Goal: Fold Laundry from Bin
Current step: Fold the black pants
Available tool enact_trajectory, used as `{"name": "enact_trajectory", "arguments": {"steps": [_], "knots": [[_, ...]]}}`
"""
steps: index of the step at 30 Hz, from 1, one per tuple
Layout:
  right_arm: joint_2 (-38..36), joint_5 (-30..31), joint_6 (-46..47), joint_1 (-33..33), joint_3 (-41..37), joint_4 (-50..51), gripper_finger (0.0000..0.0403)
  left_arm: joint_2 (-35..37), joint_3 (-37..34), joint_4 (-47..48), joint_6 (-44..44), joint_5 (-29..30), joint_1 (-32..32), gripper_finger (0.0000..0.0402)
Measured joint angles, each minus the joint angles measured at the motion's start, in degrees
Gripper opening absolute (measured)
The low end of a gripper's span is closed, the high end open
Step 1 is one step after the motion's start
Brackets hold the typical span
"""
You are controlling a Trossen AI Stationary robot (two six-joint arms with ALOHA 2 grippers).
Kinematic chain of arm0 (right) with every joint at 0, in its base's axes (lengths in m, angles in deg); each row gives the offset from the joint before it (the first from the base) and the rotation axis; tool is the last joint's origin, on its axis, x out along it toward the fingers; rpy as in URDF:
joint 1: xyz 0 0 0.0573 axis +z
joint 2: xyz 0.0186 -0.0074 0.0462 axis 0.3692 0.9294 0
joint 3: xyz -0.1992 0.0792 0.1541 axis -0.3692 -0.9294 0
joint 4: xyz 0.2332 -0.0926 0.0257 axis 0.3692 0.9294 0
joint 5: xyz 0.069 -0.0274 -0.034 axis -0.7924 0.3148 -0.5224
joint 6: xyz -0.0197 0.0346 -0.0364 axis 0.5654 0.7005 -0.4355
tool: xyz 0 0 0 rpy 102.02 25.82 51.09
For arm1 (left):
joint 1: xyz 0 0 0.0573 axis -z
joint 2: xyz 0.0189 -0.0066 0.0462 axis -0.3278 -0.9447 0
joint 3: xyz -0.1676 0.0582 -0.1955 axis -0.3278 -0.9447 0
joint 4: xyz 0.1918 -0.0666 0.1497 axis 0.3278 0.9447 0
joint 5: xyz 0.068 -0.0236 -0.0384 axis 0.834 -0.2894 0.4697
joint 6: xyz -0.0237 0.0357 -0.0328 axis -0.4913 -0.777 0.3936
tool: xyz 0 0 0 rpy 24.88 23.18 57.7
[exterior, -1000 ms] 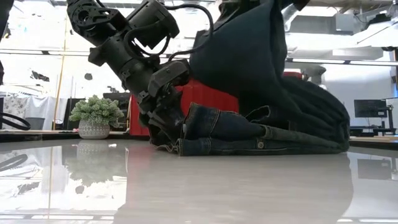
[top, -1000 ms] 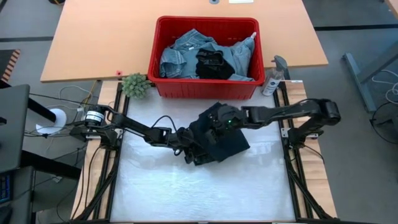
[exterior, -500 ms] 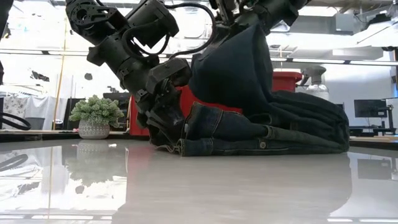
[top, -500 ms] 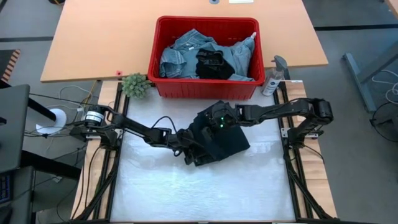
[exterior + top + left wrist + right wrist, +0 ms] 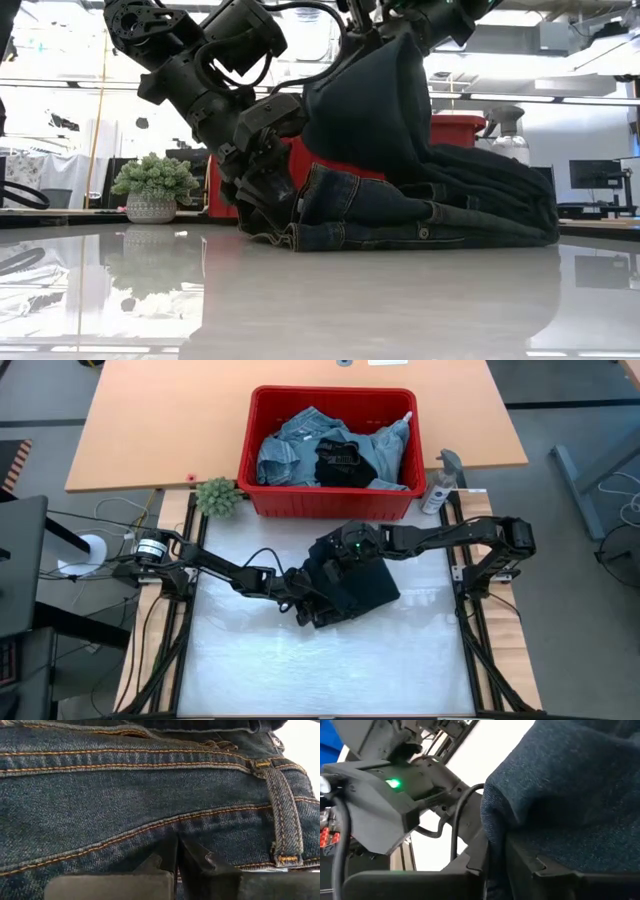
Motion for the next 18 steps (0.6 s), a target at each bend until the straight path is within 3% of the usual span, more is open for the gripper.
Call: {"name": "enact_trajectory", "arguments": {"steps": [12, 18], "knots": [[0.0, -4.5, -1.2, 0.0, 0.0, -0.6, 0.0205, 0.0, 0.0, 0.0, 0.0, 0.6, 0.0, 0.0000], [-0.3, -7.1, -1.7, 0.4, 0.2, -0.2, 0.0224, 0.0, 0.0, 0.0, -0.8, 0.6, 0.0, 0.0000]]}}
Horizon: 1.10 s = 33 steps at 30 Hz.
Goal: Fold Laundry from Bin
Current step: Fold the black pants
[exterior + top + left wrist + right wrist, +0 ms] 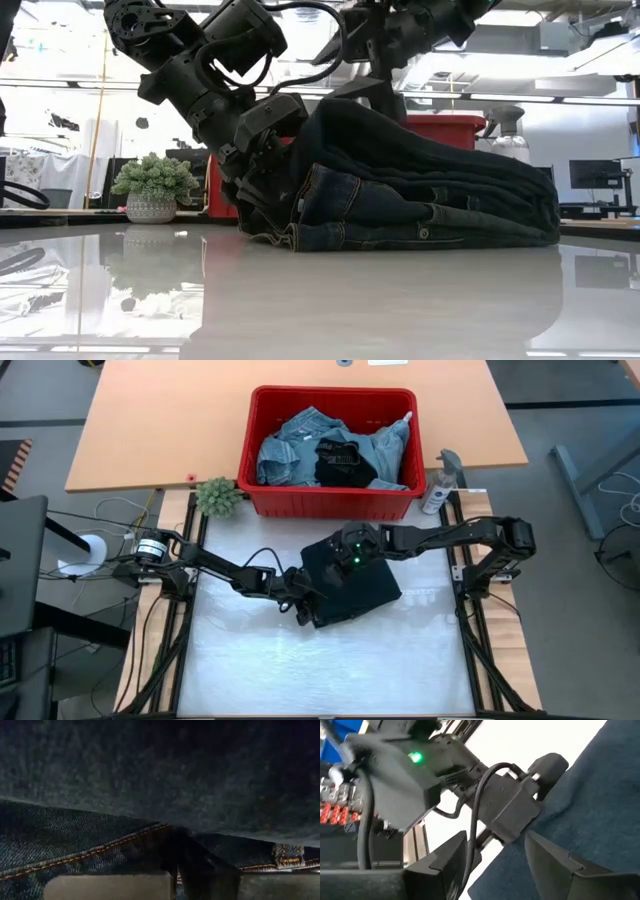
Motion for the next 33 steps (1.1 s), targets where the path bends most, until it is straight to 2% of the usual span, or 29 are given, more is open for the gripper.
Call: {"name": "enact_trajectory", "arguments": {"steps": [3, 7, 9, 12, 13, 15, 22, 27, 31, 33], "knots": [[-1.0, -0.7, -0.6, -0.4, 1.2, 0.9, 0.0217, 0.2, 0.0, 0.0, 0.0, -0.2, 0.0, 0.0000], [-4.5, 6.2, -3.1, -2.3, 2.0, 9.5, 0.0179, 1.8, 0.0, 0.2, -0.1, -0.6, 0.0, 0.0000], [-5.7, 9.5, -4.2, -3.8, 1.9, 16.6, 0.0137, 2.6, 0.0, -0.1, -0.1, -0.6, 0.0, 0.0000], [-6.6, 13.5, -6.5, -5.5, 1.6, 24.3, 0.0044, 3.3, 0.1, 0.4, -0.5, -0.4, 0.0, 0.0000], [-7.3, 15.4, -7.5, -5.8, 1.2, 25.7, 0.0024, 3.3, 0.1, 0.6, -0.6, -0.5, 0.0, 0.0000], [-8.2, 18.1, -7.9, -6.3, 0.0, 27.1, 0.0020, 3.3, 0.0, 1.1, -0.5, -1.2, 0.0, 0.0000], [-10.0, 20.1, -8.6, -7.8, -1.0, 27.8, 0.0015, 4.0, 0.0, 1.6, -0.5, -3.2, 0.0, 0.0000], [-11.1, 27.9, -9.7, -8.2, -1.0, 36.9, 0.0015, 4.7, 0.0, 1.8, -0.6, -3.1, -0.5, 0.0000], [-12.1, 32.0, -9.6, -9.7, -1.0, 44.7, 0.0015, 4.7, 0.0, 1.8, -0.6, -3.0, -0.6, 0.0000], [-12.0, 33.1, -9.3, -10.0, -1.0, 44.6, 0.0015, 4.7, 0.0, 1.7, -0.6, -3.0, -0.6, 0.0000]]}}
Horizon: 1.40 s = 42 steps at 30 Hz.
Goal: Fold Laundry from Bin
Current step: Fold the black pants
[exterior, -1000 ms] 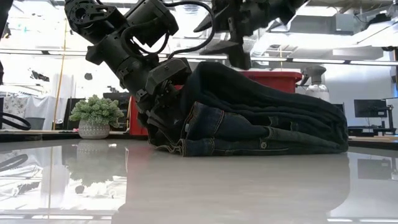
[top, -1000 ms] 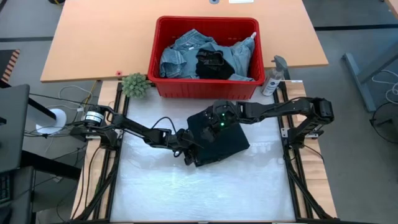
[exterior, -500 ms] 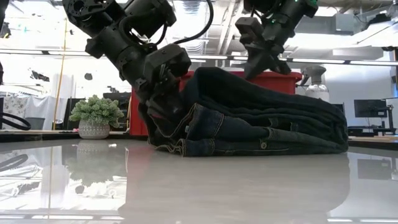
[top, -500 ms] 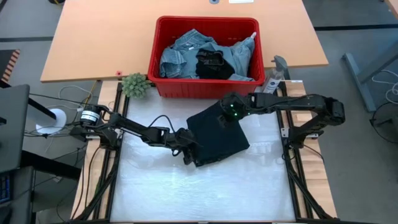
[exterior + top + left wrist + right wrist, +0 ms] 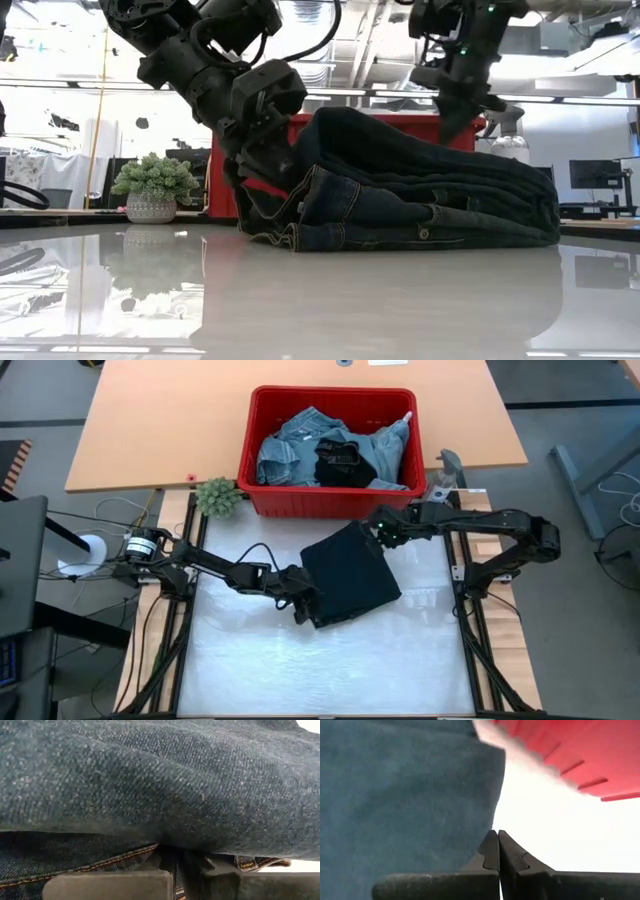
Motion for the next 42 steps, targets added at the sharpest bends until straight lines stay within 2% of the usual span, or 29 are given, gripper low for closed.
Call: {"name": "enact_trajectory", "arguments": {"steps": [10, 15, 21, 26, 31, 33, 36, 40, 42], "knots": [[7.5, -5.3, 0.6, 2.0, -6.0, -14.6, 0.0015, 0.3, 0.0, -0.1, 1.2, -2.7, 0.0, 0.0000], [12.9, -8.4, -0.1, 3.9, -6.6, -15.9, 0.0015, 1.4, 0.0, 0.0, 1.9, -3.9, 0.0, 0.0000], [17.6, -8.7, -0.7, 5.3, -6.4, -18.6, 0.0015, 5.5, 0.0, 0.7, 2.3, -4.2, -0.4, 0.0000], [18.7, -8.9, -1.4, 5.9, -6.4, -20.4, 0.0015, 10.9, 0.0, 8.0, 2.6, -11.2, -2.3, 0.0000], [18.5, -9.0, -2.5, 5.7, -6.5, -21.2, 0.0015, 16.7, 0.0, 19.4, 3.9, -20.6, -4.3, 0.0000], [18.5, -9.0, -2.8, 5.7, -6.5, -21.1, 0.0015, 19.2, 0.0, 22.0, 4.6, -21.7, -5.2, 0.0000], [18.5, -8.9, -3.0, 6.0, -6.5, -21.1, 0.0015, 23.7, 0.0, 21.2, 5.1, -15.2, -5.6, 0.0000], [18.6, -8.6, -3.0, 6.2, -6.5, -21.6, 0.0015, 27.4, 0.0, 11.4, 3.1, -1.0, -5.8, 0.0000], [18.6, -8.7, -3.0, 6.2, -6.5, -22.0, 0.0015, 27.2, 0.1, 5.9, 0.3, 3.8, -5.8, 0.0000]]}}
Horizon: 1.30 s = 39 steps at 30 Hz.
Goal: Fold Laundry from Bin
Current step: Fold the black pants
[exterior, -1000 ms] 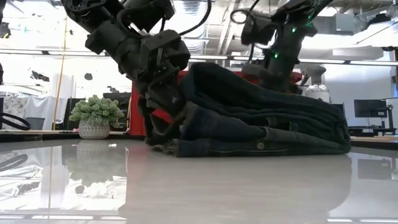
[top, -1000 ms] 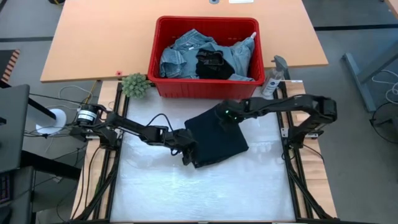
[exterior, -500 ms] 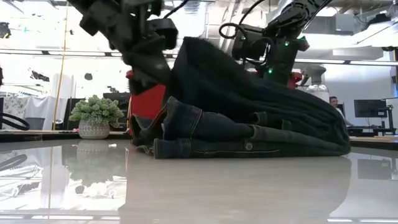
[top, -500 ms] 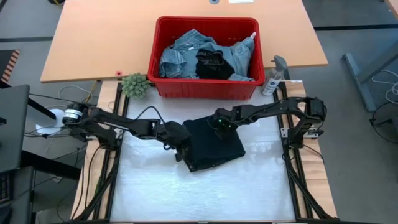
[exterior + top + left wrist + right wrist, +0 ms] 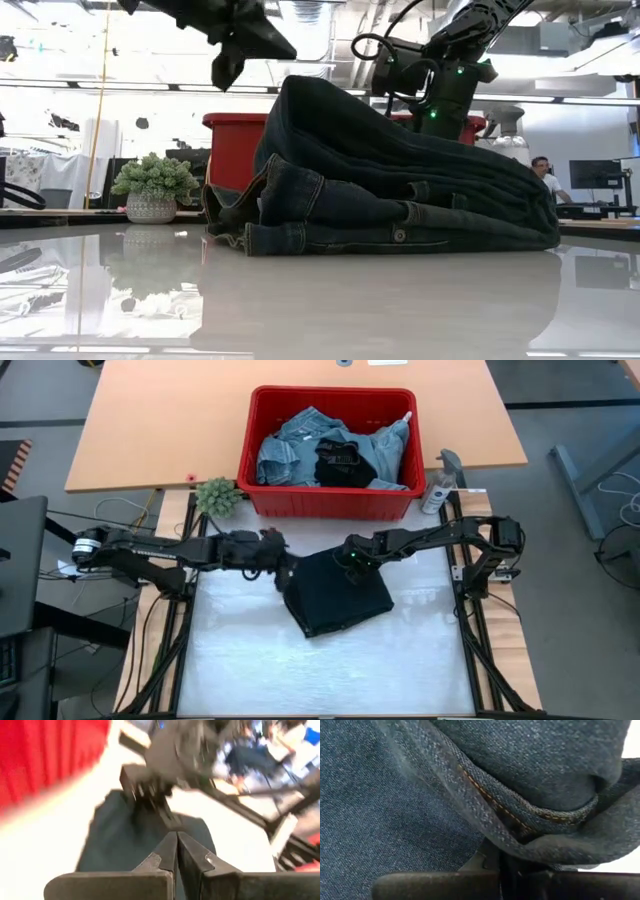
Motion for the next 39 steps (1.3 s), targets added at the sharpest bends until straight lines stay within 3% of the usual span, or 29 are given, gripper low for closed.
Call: {"name": "enact_trajectory", "arguments": {"steps": [7, 14, 25, 31, 35, 39], "knots": [[0.0, -0.2, 0.6, 0.0, 0.0, 0.1, 0.0015, -12.3, -0.5, -17.5, -2.4, 2.0, 0.8, 0.0000], [0.0, -0.3, 0.6, 0.0, 0.0, 1.1, 0.0015, -25.6, -0.7, -20.7, 5.9, 0.1, 4.7, 0.0000], [-1.9, -2.4, 0.7, -2.5, -0.1, 1.1, 0.0015, -32.5, -0.5, -17.1, 11.1, 7.9, 14.9, 0.0000], [-9.2, -2.5, 0.8, -3.5, 1.1, 2.1, 0.0026, -34.4, -0.4, -17.4, 11.7, 8.2, 14.9, 0.0000], [-15.4, -1.4, 0.8, -3.0, 2.2, -4.2, 0.0031, -34.7, -0.4, -16.4, 9.1, 7.7, 14.8, 0.0000], [-15.2, -0.5, 0.3, -2.6, 2.2, -10.2, 0.0013, -34.7, -0.4, -16.4, 7.1, 8.8, 14.8, 0.0000]]}}
